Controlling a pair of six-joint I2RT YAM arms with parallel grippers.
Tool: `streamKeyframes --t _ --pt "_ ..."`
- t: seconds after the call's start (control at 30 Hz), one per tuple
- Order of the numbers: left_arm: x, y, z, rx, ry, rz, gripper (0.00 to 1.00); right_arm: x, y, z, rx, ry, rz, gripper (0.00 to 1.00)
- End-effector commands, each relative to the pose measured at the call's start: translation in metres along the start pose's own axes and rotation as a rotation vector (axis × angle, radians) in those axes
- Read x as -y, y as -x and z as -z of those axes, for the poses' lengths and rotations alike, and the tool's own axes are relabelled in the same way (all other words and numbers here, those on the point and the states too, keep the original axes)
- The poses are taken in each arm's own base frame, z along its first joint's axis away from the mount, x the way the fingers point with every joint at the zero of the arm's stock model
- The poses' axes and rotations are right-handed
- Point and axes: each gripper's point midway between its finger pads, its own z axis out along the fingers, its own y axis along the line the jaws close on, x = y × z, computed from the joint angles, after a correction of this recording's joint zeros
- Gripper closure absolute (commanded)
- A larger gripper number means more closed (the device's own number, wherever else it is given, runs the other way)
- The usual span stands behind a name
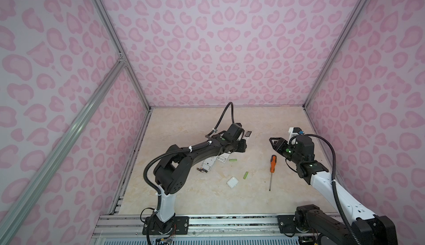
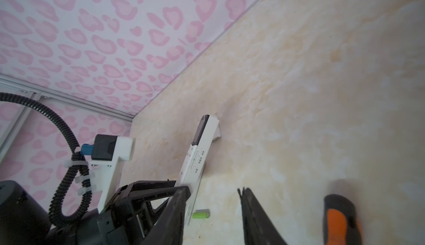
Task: Unload the batteries from the remote control
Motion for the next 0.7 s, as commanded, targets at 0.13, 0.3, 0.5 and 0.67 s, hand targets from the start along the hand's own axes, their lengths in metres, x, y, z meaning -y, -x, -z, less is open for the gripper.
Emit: streamKeyframes --t 0.13,0.3,0.5,0.67 --pt "0.002 -0.007 0.064 0.046 -0.187 0.092 0.86 -0.052 -0.008 -0.011 0.009 0.157 -0.06 0.5" --pt "0.007 -0.012 0.103 0.06 -0.319 0.135 0.86 -0.092 -0.025 -0.022 -0.05 0.281 -0.078 0.46" --pt "0.018 -0.009 0.138 0.084 -0.424 0.127 0.87 -0.131 -0.045 -0.036 -0.117 0.396 -0.131 0.45" --pt "0.025 -0.006 0.159 0.096 -0.508 0.145 0.88 -0.155 -0.056 -0.042 -0.15 0.497 -0.195 0.46"
